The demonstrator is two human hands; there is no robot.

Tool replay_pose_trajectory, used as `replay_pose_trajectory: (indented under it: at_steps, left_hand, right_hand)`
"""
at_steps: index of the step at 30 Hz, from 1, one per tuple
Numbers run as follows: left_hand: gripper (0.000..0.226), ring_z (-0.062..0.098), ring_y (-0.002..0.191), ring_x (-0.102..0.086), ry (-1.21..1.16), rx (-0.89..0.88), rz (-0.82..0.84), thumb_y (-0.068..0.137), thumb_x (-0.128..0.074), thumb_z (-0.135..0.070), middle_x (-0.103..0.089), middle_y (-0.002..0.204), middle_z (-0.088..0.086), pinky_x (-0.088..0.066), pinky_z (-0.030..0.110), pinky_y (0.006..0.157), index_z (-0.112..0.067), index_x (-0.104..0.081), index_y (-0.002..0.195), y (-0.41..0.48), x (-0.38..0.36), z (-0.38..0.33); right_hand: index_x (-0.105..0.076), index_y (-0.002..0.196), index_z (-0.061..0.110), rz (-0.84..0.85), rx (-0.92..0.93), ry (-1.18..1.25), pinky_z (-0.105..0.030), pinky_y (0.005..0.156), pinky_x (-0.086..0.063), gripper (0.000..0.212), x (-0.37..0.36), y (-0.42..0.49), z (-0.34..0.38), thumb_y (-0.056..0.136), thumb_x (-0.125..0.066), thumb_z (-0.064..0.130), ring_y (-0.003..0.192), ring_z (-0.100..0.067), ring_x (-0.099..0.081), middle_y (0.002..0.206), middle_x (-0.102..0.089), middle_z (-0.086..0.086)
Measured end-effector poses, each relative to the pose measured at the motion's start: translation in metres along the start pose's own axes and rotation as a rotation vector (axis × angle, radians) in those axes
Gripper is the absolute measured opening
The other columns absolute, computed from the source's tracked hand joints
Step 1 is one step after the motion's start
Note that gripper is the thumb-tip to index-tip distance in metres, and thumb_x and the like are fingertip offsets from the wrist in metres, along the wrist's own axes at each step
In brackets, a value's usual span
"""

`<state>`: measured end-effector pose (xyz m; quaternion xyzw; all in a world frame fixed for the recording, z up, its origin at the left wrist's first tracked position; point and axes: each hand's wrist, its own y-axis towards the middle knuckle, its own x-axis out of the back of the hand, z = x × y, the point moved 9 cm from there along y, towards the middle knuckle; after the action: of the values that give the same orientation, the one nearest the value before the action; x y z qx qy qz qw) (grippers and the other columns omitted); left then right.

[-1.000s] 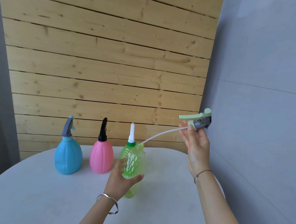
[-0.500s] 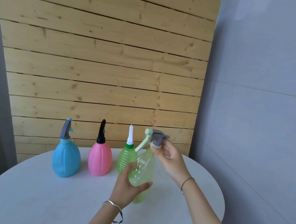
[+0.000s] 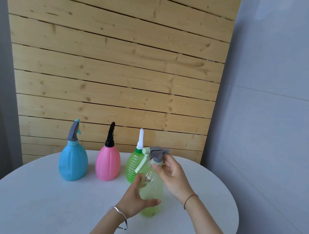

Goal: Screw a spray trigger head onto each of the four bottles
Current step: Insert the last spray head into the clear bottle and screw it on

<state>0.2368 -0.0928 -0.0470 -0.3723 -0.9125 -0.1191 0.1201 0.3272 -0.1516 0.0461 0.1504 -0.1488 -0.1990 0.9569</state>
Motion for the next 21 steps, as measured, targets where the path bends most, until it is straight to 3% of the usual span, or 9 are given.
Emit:
replay_pose_trajectory:
  at_steps: [2, 4, 6, 7, 9, 11, 14, 16, 21]
  left_hand:
    - [0.066, 0.007, 0.120, -0.045, 0.031, 0.009, 0.046, 0.062, -0.086, -0.032, -0.049, 0.122, -0.015, -0.035, 0.010, 0.086, -0.039, -0.037, 0.106, 0.000, 0.000, 0.000]
    - [0.081, 0.008, 0.127, -0.038, 0.054, 0.026, 0.127, 0.059, -0.085, -0.038, -0.044, 0.129, -0.014, -0.035, 0.009, 0.093, -0.037, -0.033, 0.121, -0.001, 0.001, -0.004]
    - [0.109, 0.005, 0.135, -0.027, 0.034, 0.062, 0.175, 0.053, -0.081, -0.052, -0.034, 0.140, -0.013, -0.030, 0.021, 0.106, -0.032, -0.020, 0.141, -0.003, 0.011, -0.018]
    - [0.111, 0.004, 0.136, -0.028, -0.034, 0.054, 0.139, 0.051, -0.077, -0.059, -0.034, 0.142, -0.015, -0.031, 0.026, 0.108, -0.033, -0.022, 0.143, -0.003, 0.024, -0.030]
    - [0.092, -0.002, 0.129, -0.041, -0.227, -0.055, -0.017, 0.054, -0.070, -0.070, -0.046, 0.136, -0.024, -0.041, 0.019, 0.099, -0.041, -0.037, 0.135, -0.005, 0.057, -0.066]
    - [0.066, -0.008, 0.120, -0.050, -0.267, -0.201, -0.144, 0.069, -0.063, -0.069, -0.056, 0.127, -0.025, -0.044, 0.008, 0.088, -0.042, -0.048, 0.127, -0.008, 0.082, -0.098]
    - [0.036, -0.005, 0.109, -0.060, -0.098, -0.348, -0.186, 0.077, -0.061, -0.051, -0.069, 0.113, -0.018, -0.046, 0.013, 0.092, -0.037, -0.062, 0.111, -0.007, 0.080, -0.135]
    - [0.019, -0.006, 0.096, -0.064, 0.019, -0.375, -0.192, 0.080, -0.067, -0.038, -0.072, 0.099, -0.023, -0.048, 0.011, 0.084, -0.038, -0.068, 0.099, -0.001, 0.071, -0.144]
    - [0.013, -0.003, 0.067, -0.065, 0.014, -0.366, -0.182, 0.079, -0.073, -0.023, -0.075, 0.082, -0.018, -0.046, 0.008, 0.062, -0.028, -0.074, 0.091, 0.016, 0.064, -0.136]
  right_hand:
    - [-0.061, 0.108, 0.029, -0.001, 0.002, -0.002, -0.020, 0.091, -0.048, 0.024, 0.001, 0.000, 0.000, 0.085, -0.066, 0.023, 0.104, -0.003, -0.065, 0.108, -0.071, 0.013]
    - [-0.061, 0.108, 0.027, -0.003, 0.006, -0.009, -0.023, 0.092, -0.050, 0.024, 0.001, 0.000, -0.001, 0.084, -0.067, 0.023, 0.103, -0.006, -0.066, 0.107, -0.072, 0.010]
    - [-0.061, 0.107, 0.022, -0.017, 0.001, -0.006, -0.030, 0.094, -0.051, 0.024, 0.002, 0.001, -0.003, 0.084, -0.068, 0.024, 0.103, -0.010, -0.067, 0.107, -0.072, 0.004]
    - [-0.062, 0.107, 0.020, -0.023, -0.004, -0.005, -0.034, 0.095, -0.051, 0.025, 0.003, 0.001, -0.005, 0.084, -0.068, 0.025, 0.102, -0.012, -0.067, 0.107, -0.072, 0.002]
    - [-0.062, 0.106, 0.017, -0.031, -0.011, 0.006, -0.036, 0.095, -0.051, 0.025, 0.002, 0.001, -0.006, 0.083, -0.069, 0.024, 0.102, -0.014, -0.067, 0.107, -0.073, -0.001]
    - [-0.062, 0.107, 0.016, -0.043, -0.008, 0.023, -0.033, 0.094, -0.051, 0.025, 0.002, 0.000, -0.008, 0.083, -0.069, 0.022, 0.102, -0.014, -0.068, 0.107, -0.073, -0.002]
    - [-0.062, 0.109, 0.019, -0.062, -0.001, 0.036, -0.027, 0.091, -0.051, 0.027, 0.002, -0.001, -0.009, 0.083, -0.069, 0.025, 0.101, -0.012, -0.068, 0.106, -0.073, 0.000]
    - [-0.062, 0.108, 0.024, -0.064, 0.004, 0.034, -0.021, 0.087, -0.050, 0.027, 0.001, -0.001, -0.008, 0.083, -0.070, 0.028, 0.101, -0.006, -0.068, 0.104, -0.074, 0.006]
    - [-0.064, 0.101, 0.020, -0.099, 0.000, 0.070, -0.022, 0.086, -0.051, 0.025, 0.002, 0.001, -0.012, 0.079, -0.074, 0.024, 0.098, -0.008, -0.069, 0.100, -0.074, 0.003]
